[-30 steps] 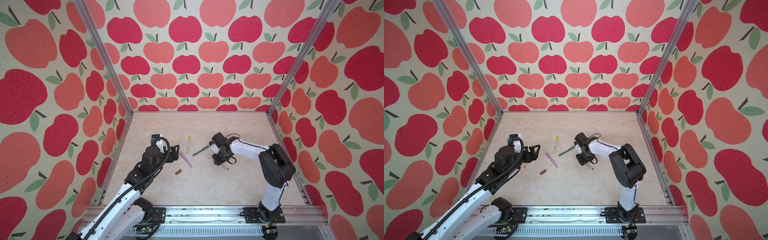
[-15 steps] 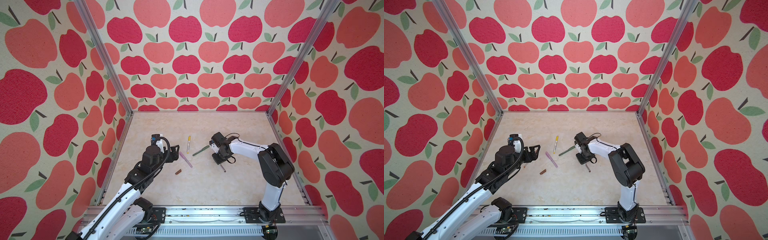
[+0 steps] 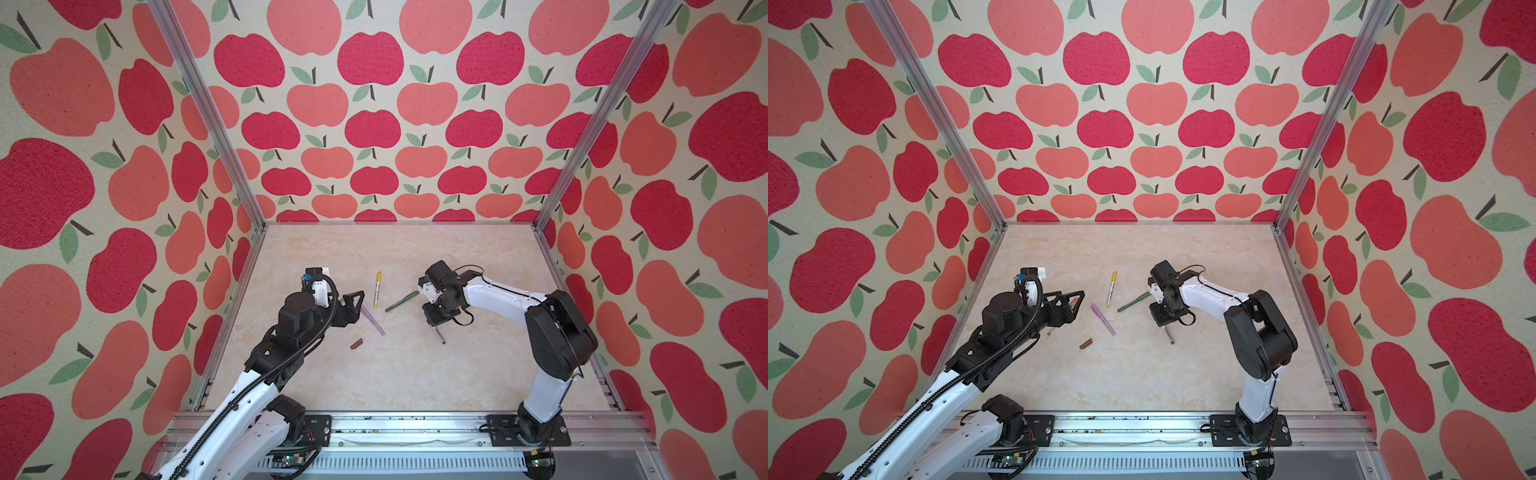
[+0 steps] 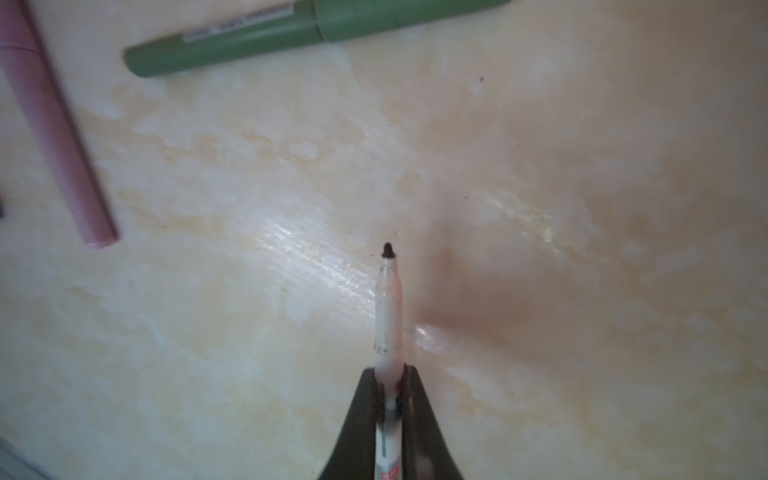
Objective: Insert the pens into the pen caps
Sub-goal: 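Lift the thin white marker upright with the right gripper while the left approaches, then close the left gripper on the thin white marker held by the right gripper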
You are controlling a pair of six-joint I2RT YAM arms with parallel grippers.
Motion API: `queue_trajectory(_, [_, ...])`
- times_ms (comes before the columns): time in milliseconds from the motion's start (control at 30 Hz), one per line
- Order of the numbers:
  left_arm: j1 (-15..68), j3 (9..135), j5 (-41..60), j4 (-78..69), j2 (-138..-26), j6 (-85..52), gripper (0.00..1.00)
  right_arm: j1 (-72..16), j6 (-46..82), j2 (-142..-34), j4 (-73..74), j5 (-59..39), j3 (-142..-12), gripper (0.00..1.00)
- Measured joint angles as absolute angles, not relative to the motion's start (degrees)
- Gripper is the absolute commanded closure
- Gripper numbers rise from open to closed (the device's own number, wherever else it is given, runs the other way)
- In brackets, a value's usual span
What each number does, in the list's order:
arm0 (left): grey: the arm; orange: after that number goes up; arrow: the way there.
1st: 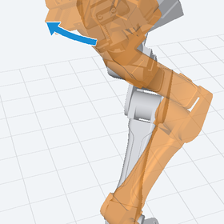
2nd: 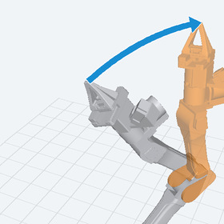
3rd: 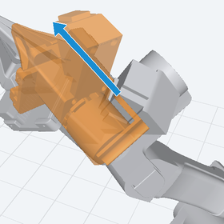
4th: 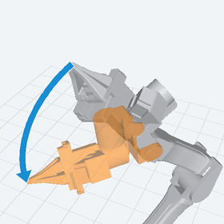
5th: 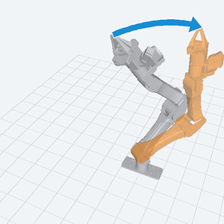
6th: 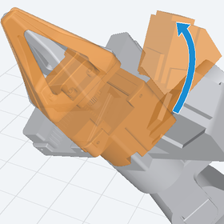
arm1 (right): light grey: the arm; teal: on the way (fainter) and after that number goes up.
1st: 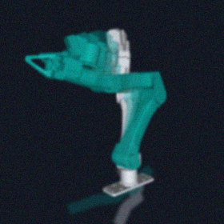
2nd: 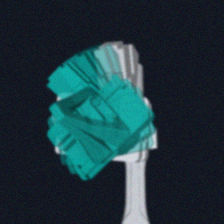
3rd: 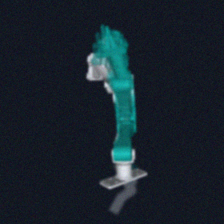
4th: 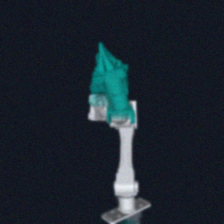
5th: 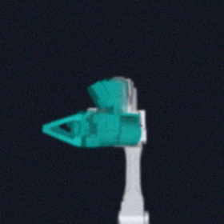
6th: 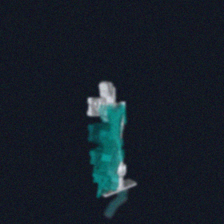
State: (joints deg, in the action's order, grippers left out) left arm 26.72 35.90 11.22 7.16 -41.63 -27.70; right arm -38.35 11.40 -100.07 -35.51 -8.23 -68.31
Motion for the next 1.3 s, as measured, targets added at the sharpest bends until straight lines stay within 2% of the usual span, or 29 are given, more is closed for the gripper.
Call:
queue_trajectory(267, [26.9,30.2,32.7,-7.9,-43.3,-30.8,0.15,-37.5,21.8,-77.0,-17.2,-22.6,-63.0,0.97])
queue_trajectory(467, [31.8,29.7,41.1,-15.2,-48.1,-33.0,0.17,-37.9,30.0,-73.2,-4.7,-31.1,-59.0,0.97])
queue_trajectory(633, [35.9,29.7,42.5,-18.9,-50.9,-32.9,0.25,-39.4,33.4,-72.2,-0.7,-33.9,-57.6,0.97])
queue_trajectory(833, [37.1,30.7,41.3,-20.0,-54.2,-31.4,0.36,-40.7,36.4,-71.1,3.3,-35.9,-56.4,0.97])
queue_trajectory(1100, [37.2,32.4,39.5,-22.5,-54.7,-30.5,0.43,-42.1,38.3,-70.2,5.8,-36.8,-54.7,0.98])
queue_trajectory(1300, [37.4,33.4,39.5,-22.6,-56.6,-30.5,0.51,-42.5,39.3,-70.1,7.1,-37.0,-54.4,0.98])
